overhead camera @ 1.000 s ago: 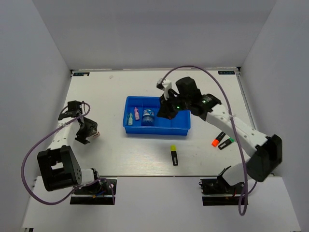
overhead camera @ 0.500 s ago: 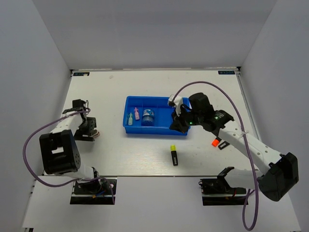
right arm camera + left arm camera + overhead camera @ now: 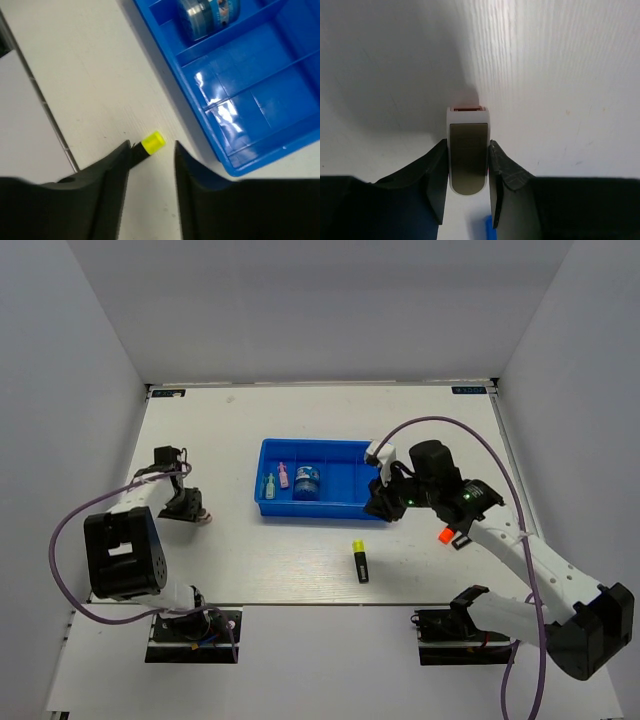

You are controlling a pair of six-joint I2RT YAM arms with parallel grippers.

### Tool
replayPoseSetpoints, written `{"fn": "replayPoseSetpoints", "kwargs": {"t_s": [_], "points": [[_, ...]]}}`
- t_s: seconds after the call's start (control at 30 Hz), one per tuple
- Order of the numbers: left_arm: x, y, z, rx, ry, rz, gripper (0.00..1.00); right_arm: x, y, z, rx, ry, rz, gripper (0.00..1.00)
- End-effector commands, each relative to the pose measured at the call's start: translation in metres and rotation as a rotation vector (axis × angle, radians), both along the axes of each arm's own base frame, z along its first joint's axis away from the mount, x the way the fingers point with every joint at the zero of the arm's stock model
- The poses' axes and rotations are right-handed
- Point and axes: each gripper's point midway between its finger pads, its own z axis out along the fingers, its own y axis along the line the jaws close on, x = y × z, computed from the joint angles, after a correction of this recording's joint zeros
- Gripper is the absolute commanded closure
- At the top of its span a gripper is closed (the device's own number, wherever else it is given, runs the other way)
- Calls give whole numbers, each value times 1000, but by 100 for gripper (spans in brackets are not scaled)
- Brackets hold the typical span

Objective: Sort the stationery into containers
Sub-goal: Pick up the stapler from the center of the board, then place the stapler in the storage box.

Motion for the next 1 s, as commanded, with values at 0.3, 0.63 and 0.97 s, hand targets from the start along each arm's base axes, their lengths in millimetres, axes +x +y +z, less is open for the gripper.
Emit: {"fn": "replayPoseSetpoints", "kwargs": {"t_s": [0.3,0.63,0.97], "points": [[78,-149,196,55,-589,-828,100,58,-89,-36,-330,-138,-449,100],[109,-345,212,-18,-635,-1456,100,97,-177,-43,-458,-152,-891,100],[106,-399,142,72,-467,-1634,99,98,-220,-50,-437,-60,-1042,69]]}}
